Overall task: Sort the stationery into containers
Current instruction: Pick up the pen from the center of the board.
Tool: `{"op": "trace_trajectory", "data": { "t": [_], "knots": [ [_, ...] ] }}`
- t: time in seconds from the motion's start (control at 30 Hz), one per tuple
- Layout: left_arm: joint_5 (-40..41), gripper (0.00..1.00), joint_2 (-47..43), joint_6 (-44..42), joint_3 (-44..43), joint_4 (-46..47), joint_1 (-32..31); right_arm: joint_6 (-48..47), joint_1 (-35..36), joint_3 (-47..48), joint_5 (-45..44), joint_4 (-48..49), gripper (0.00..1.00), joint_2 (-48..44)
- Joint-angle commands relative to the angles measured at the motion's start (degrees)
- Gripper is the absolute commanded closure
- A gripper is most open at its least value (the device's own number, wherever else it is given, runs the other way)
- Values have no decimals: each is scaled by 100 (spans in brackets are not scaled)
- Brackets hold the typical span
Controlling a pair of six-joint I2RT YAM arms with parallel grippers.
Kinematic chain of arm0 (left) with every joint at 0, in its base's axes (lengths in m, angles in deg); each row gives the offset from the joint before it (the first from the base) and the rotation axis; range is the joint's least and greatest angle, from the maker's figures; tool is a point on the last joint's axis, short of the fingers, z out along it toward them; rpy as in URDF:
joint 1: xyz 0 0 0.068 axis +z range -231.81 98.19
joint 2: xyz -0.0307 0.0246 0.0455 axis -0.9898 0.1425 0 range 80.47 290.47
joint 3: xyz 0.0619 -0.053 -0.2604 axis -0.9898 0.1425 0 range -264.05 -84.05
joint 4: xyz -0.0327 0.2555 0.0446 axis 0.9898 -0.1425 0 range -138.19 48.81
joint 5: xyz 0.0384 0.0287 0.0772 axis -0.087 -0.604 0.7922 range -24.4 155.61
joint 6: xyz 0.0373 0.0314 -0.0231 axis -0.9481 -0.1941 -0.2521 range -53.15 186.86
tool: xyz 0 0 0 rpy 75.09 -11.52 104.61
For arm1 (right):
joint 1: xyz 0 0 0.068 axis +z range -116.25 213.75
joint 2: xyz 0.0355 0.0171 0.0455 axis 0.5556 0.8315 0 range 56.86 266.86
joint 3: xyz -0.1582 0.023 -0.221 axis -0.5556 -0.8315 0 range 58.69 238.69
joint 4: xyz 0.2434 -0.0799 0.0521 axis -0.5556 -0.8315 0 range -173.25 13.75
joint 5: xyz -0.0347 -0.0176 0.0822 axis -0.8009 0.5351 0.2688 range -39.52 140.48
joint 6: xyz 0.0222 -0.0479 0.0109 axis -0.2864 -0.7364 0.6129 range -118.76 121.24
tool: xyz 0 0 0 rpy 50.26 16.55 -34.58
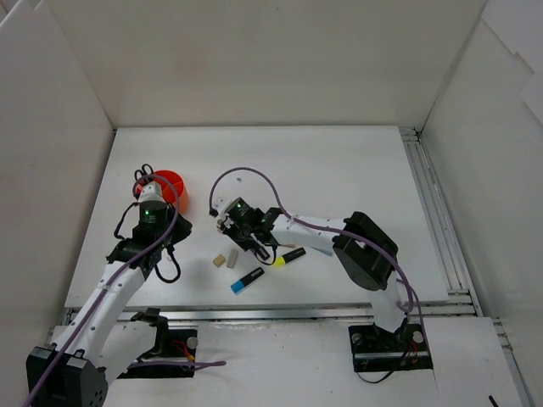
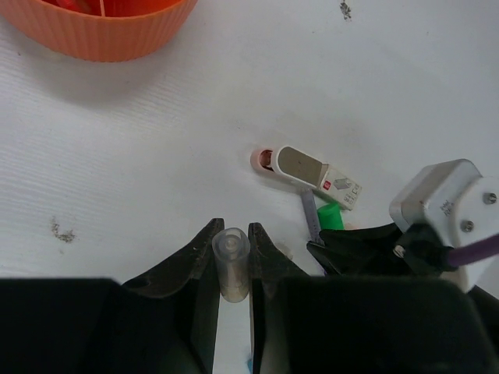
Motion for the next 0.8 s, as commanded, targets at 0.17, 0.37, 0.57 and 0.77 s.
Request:
{"op": "trace_trajectory", "data": {
  "t": [0.17,0.37,0.57,0.77],
  "knots": [
    [102,90,726,726,288,317,93,544,-27,487,-467,17,78,443],
    [-372,84,1579,814,271,801,93,544,0,399,-661,-27,73,418],
    [-654,73,2212,841,209,1048,93,544,17,267,-722,-44,66,207],
    [-663,63,2230,823,253,1110,93,544,44,109,-696,-79,61,-39]
  ]
}}
